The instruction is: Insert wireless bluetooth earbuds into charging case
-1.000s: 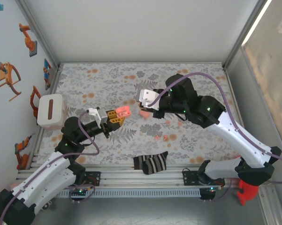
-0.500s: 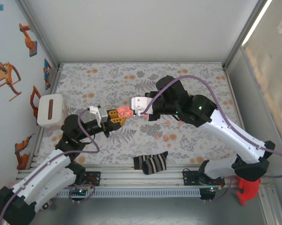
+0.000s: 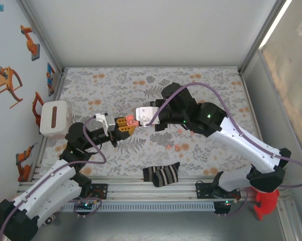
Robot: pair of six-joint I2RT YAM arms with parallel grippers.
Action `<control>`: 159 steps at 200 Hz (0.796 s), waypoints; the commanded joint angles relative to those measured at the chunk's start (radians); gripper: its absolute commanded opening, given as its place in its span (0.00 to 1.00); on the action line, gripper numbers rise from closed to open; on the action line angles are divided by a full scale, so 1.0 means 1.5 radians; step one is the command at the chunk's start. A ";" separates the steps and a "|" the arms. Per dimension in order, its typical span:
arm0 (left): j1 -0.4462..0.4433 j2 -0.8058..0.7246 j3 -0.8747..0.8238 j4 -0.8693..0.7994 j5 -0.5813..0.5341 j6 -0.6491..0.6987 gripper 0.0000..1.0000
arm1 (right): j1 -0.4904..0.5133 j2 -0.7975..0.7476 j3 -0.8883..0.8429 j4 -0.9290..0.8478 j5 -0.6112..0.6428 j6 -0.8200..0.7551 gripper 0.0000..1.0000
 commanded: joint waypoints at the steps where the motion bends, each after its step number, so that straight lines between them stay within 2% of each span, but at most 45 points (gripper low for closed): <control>1: -0.004 -0.005 0.021 0.023 0.015 -0.010 0.00 | 0.007 0.009 -0.001 0.017 -0.009 -0.009 0.14; 159: -0.004 -0.016 0.020 0.022 0.014 -0.010 0.00 | 0.011 0.017 -0.028 0.018 -0.009 -0.006 0.15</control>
